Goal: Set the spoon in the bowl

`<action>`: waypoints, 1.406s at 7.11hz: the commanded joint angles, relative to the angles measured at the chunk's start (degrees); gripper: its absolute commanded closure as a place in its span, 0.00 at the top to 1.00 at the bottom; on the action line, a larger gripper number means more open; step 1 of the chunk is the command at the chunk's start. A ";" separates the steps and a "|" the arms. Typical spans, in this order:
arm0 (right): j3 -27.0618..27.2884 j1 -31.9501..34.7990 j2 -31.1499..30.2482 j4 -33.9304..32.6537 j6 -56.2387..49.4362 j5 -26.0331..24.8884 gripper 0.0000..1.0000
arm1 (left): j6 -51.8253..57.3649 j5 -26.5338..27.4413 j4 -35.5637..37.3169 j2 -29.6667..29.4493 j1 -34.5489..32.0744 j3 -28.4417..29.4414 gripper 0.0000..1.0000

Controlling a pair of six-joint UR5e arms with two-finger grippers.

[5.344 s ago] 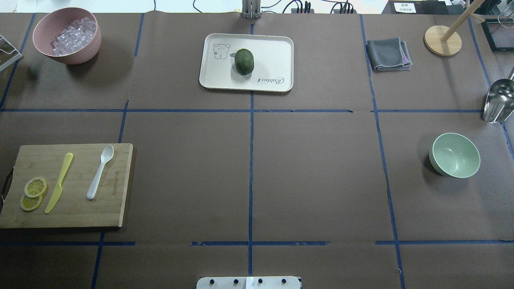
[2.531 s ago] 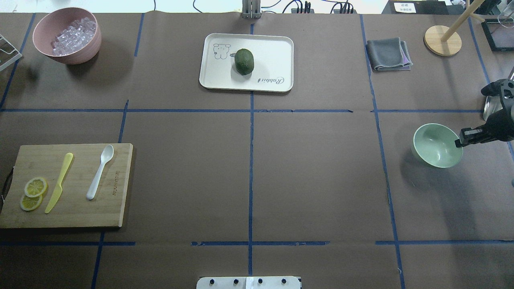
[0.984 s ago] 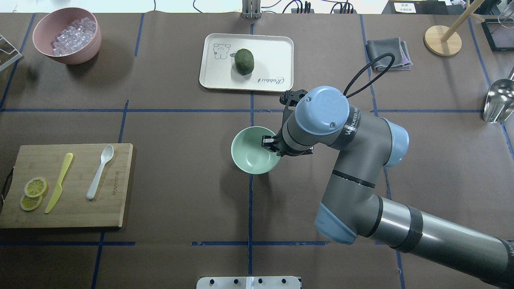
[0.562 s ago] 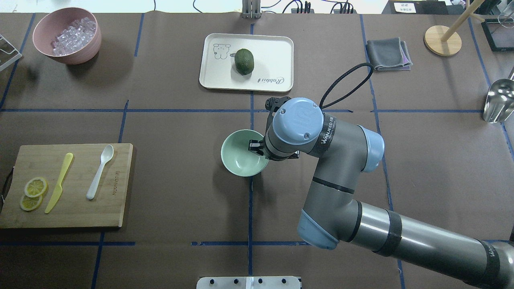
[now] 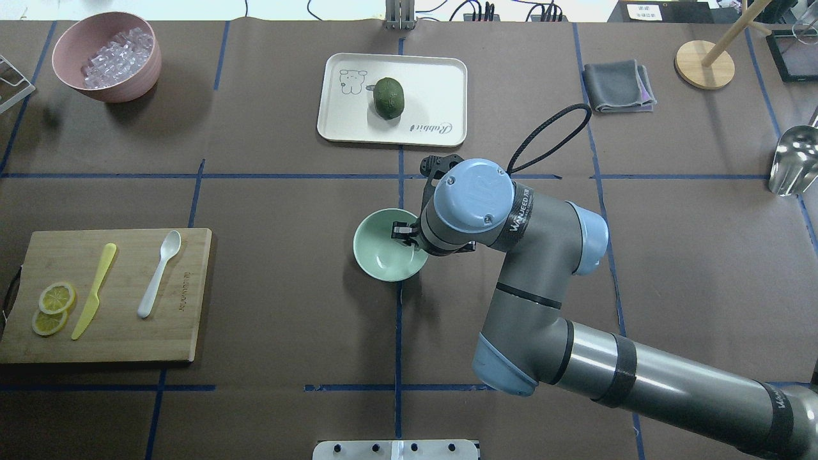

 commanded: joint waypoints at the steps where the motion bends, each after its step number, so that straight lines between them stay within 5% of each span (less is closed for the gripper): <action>1: 0.90 5.40 0.47 -0.22 -1.70 3.38 1.00 | 0.07 0.00 -0.09 -0.01 0.00 0.29 1.00; 4: 1.25 22.43 -4.77 -7.56 -25.68 19.80 1.00 | 0.07 0.26 -6.28 -0.27 0.44 -0.14 1.00; 10: 4.07 47.84 -30.42 -9.45 -82.13 26.87 1.00 | -0.72 0.09 -6.16 -3.87 3.16 0.73 1.00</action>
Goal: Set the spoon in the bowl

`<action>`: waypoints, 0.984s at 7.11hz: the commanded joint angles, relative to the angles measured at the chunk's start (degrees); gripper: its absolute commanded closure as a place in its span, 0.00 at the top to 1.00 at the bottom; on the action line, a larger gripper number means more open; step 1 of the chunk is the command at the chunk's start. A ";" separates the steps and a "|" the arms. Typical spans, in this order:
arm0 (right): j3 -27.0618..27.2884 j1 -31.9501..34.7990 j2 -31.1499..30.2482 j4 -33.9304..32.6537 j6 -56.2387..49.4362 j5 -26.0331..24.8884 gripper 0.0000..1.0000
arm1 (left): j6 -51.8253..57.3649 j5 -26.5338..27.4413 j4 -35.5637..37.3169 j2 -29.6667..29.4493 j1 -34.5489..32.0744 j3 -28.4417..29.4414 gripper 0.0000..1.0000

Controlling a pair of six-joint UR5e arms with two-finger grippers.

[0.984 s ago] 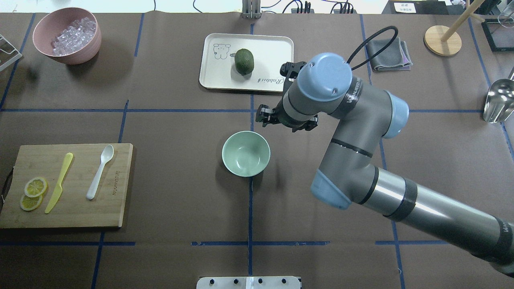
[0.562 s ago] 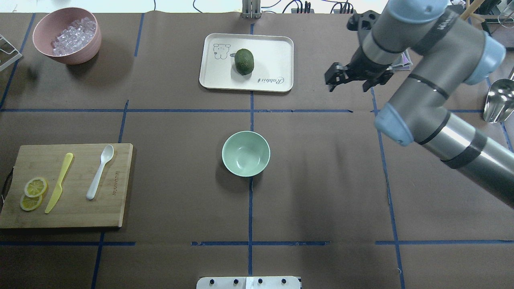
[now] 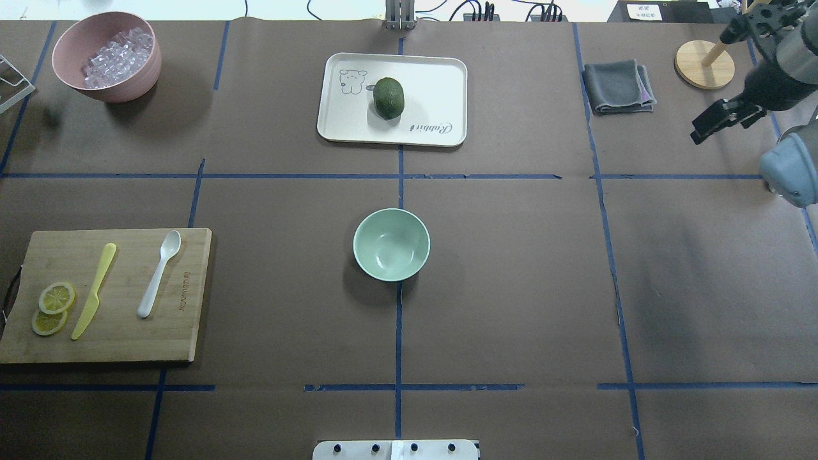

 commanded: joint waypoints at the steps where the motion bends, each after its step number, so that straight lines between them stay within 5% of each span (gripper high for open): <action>1: 0.40 10.88 -10.12 -0.02 -19.48 2.04 1.00 | 0.05 -0.26 -0.16 -1.00 0.54 1.11 1.00; 4: 1.55 21.02 -24.81 0.60 -23.62 1.87 1.00 | -0.04 -0.35 -0.43 -1.27 0.54 0.24 1.00; 7: 3.21 22.45 -24.77 0.86 -18.01 2.31 1.00 | -15.87 -0.17 -0.16 -3.29 8.14 -5.78 1.00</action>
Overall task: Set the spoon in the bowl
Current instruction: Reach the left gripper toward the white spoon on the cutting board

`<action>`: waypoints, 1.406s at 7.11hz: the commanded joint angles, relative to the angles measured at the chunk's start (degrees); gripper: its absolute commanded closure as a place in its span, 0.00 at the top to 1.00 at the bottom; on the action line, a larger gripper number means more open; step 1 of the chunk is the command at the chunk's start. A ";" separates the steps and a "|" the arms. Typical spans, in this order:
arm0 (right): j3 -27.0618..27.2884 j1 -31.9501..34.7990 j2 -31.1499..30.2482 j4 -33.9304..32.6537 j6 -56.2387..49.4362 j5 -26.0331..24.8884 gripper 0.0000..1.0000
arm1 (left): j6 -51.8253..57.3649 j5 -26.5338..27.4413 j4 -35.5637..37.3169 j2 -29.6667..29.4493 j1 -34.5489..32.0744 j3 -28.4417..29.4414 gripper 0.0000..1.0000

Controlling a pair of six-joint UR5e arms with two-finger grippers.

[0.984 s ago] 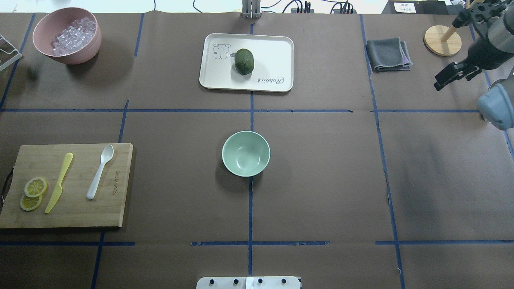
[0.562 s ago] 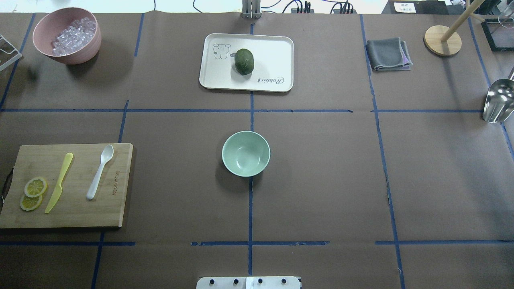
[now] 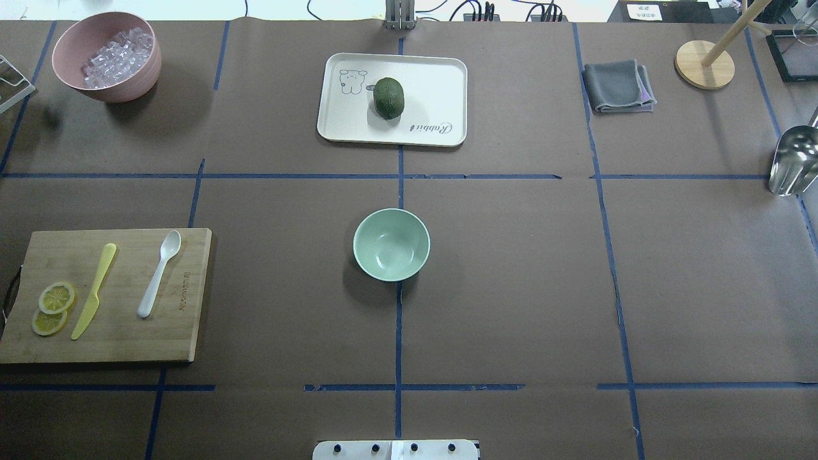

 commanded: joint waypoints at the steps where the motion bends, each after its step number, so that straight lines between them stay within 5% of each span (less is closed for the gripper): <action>1: 2.63 0.23 0.04 -0.58 2.59 0.23 1.00 | -12.81 0.27 0.10 -0.32 7.66 -6.86 1.00; 4: 3.00 0.05 -0.05 -0.67 3.82 2.52 1.00 | -28.99 1.67 -4.00 0.11 18.29 -10.23 1.00; 6: 3.00 -0.03 -0.13 -0.59 4.71 2.61 1.00 | -39.99 9.66 -13.48 2.13 28.12 -8.92 1.00; 10: 2.91 -0.03 -0.22 -0.32 4.71 2.52 1.00 | -40.55 12.55 -14.67 2.05 37.56 -7.68 1.00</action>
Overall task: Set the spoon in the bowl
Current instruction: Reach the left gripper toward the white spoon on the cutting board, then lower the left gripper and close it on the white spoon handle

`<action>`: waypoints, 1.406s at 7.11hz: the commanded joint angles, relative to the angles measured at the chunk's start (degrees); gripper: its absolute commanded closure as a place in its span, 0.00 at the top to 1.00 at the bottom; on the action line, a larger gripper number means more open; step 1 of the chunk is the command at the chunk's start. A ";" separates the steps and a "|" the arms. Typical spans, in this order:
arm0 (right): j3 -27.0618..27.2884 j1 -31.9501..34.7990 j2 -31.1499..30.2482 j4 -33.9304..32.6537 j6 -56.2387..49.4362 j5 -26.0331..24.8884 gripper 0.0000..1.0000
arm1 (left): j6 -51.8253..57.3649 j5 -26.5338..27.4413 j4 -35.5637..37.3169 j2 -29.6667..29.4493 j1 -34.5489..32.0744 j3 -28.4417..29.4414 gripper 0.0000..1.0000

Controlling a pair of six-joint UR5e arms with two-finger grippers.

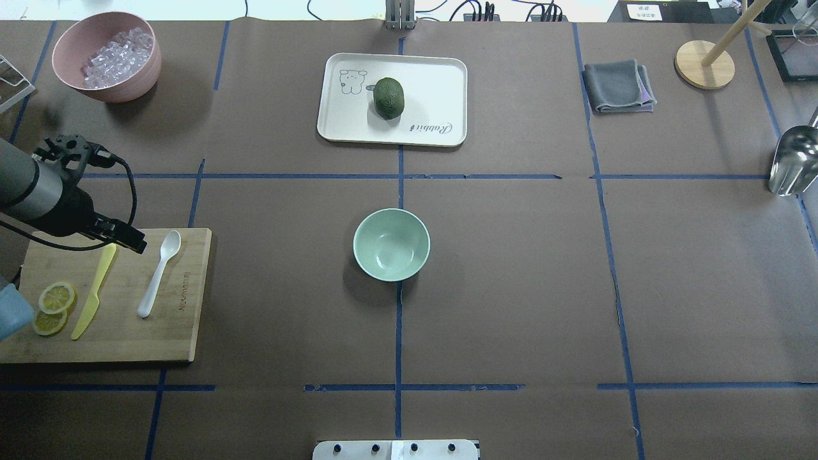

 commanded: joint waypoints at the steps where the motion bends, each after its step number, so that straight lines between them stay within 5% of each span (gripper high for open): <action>1: -0.09 0.00 0.00 0.05 0.00 0.00 1.00 | -0.40 3.27 0.03 -0.04 3.90 0.33 1.00; 5: -0.09 0.00 -0.09 -0.04 0.00 0.00 1.00 | -1.97 3.46 0.39 -0.74 6.72 0.95 0.94; 10: -0.09 0.00 -0.18 -0.13 0.00 0.00 1.00 | -3.92 3.19 0.39 -1.45 8.05 1.91 0.41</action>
